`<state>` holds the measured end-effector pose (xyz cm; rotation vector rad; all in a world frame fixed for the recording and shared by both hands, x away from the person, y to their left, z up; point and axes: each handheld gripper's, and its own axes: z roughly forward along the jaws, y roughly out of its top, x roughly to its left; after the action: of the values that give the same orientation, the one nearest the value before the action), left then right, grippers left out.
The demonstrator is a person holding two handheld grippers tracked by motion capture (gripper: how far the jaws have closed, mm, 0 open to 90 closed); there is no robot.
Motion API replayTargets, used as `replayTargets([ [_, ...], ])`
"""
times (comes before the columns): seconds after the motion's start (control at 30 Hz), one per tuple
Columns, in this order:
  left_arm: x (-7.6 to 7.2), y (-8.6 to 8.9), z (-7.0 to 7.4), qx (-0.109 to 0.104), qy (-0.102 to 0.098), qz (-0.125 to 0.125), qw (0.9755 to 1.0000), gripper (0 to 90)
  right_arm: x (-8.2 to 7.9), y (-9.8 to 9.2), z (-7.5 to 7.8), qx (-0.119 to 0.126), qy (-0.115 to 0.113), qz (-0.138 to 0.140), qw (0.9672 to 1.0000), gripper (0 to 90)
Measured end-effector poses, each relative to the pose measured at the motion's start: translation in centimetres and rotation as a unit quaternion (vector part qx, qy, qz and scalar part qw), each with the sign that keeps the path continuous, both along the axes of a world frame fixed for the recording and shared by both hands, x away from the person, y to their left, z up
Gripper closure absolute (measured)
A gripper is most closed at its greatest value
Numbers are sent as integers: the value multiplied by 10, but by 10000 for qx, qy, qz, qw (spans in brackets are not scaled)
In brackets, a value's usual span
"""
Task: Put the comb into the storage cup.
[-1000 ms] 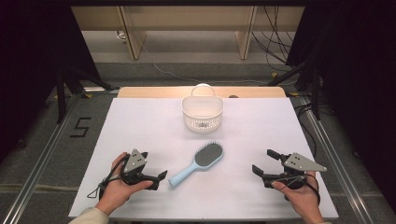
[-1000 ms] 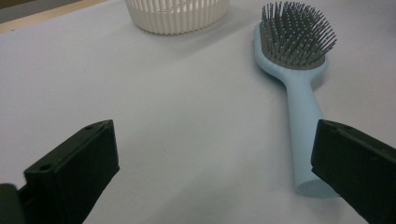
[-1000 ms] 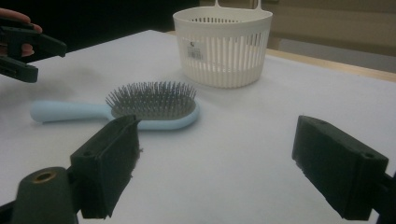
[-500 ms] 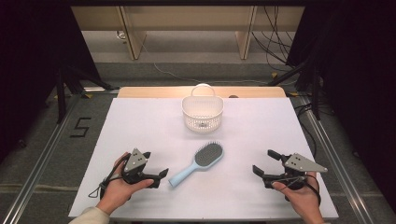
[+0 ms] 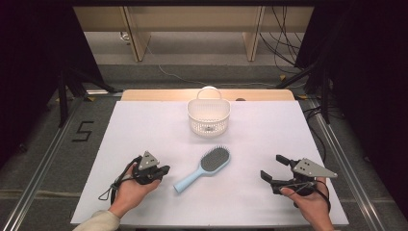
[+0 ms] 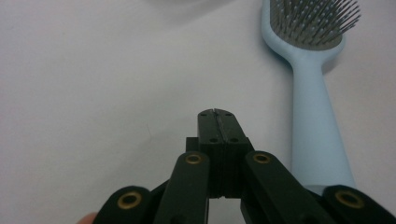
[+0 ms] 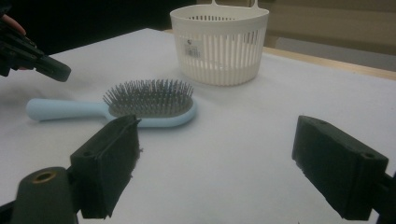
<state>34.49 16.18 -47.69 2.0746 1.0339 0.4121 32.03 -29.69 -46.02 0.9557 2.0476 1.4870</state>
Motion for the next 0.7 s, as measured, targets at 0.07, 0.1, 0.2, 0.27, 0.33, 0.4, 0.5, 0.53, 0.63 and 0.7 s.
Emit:
replayTargets([
  [0.07, 0, -2, 0, 65, 56, -4, 10000, 896, 0, 0, 0, -7, 2, 0, 10000, 157],
  [0.1, 0, -3, 0, 113, 82, 9, 9999, 897, 0, 0, 0, -10, 5, -2, 10000, 157],
  [0.2, 0, -5, -1, 148, 217, 9, 9997, 897, 0, 0, 0, -12, -2, -1, 10000, 157],
  [0.27, -2, -6, 1, 102, 268, 1, 9996, 897, 0, 0, -1, -8, -5, 2, 10000, 157],
  [0.33, -3, -5, 6, 115, 176, 17, 9998, 897, 0, 0, 0, 7, 4, 1, 10000, 157],
  [0.4, -8, -9, 14, 30, 131, -84, 9999, 897, 0, 0, 0, -1, 5, 11, 10000, 157],
  [0.5, -17, -20, 16, -17, 258, -400, 9989, 897, 0, -1, -1, 2, 29, -16, 10000, 158],
  [0.53, -20, -25, 16, -38, 270, -507, 9983, 898, 0, -1, -1, -1, 24, -5, 10000, 157],
  [0.63, -25, -33, 18, 14, 254, -682, 9973, 897, 0, -1, 0, 12, 16, -12, 10000, 157],
  [0.7, -31, -42, 17, 75, 317, -871, 9957, 897, 0, -1, -1, -3, 27, -2, 10000, 157],
])
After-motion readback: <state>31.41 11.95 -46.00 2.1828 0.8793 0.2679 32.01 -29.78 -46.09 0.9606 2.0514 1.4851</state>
